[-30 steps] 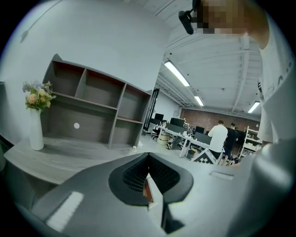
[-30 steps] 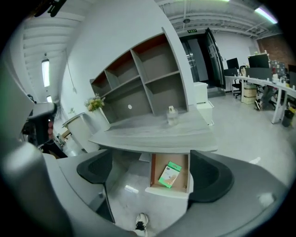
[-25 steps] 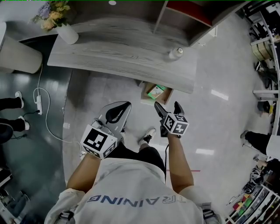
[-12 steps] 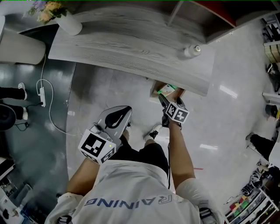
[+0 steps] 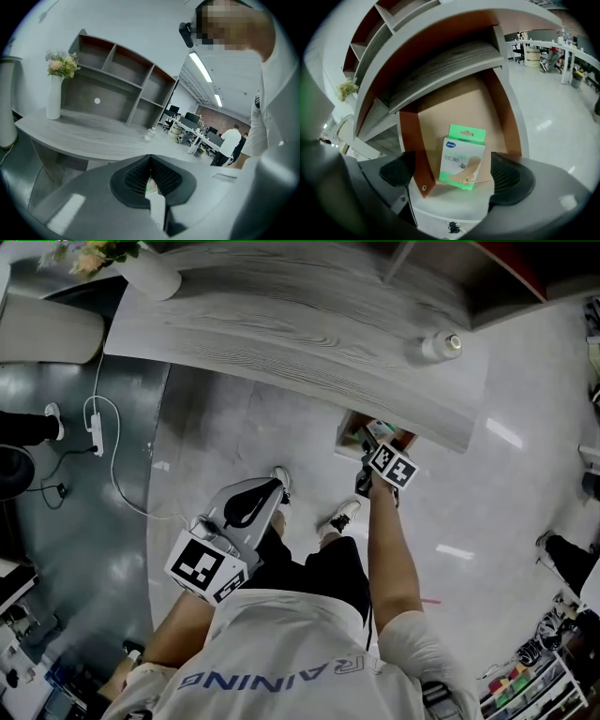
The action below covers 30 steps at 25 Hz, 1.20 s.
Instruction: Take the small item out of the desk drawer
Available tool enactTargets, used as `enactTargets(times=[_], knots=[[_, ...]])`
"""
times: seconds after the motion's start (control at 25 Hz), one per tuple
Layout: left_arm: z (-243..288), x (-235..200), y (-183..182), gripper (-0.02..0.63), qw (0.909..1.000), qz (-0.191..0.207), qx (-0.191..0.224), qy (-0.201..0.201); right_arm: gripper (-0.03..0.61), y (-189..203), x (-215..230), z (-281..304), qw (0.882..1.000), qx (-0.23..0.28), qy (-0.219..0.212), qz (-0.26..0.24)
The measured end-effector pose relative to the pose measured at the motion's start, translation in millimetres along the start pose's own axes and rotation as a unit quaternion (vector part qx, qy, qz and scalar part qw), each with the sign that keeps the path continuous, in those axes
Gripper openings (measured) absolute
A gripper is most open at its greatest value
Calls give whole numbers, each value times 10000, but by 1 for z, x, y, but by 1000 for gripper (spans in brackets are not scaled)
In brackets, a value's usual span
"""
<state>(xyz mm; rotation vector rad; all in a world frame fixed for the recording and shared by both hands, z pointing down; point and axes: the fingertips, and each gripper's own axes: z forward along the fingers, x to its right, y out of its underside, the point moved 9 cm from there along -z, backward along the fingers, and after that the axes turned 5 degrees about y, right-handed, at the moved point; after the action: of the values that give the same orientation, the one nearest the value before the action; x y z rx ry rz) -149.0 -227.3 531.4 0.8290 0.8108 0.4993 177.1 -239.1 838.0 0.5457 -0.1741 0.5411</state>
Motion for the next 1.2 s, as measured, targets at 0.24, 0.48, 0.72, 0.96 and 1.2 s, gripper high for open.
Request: enactTargets(times=[0.24,0.48,0.72,0.96,1.2], knots=[[-10,-12,9,2,9996,-68,-62,-250,523,0,5,21,9987,-39,449,246],[-14,-21,17,2,9990,-154,-155,-403,506,4,6,34,9975,-15,460,544],[-14,-22,19,2,9993,-258,-123,-241,443,2,9,35,9950,5,803,602],[-17,-20,25,2,9992,-321,-143,-169,410,3,7,34,9936,10,934,633],[-18,-16,25,2,9992,-335,-194,-123,357,3,10,33,9929,-7,934,733]])
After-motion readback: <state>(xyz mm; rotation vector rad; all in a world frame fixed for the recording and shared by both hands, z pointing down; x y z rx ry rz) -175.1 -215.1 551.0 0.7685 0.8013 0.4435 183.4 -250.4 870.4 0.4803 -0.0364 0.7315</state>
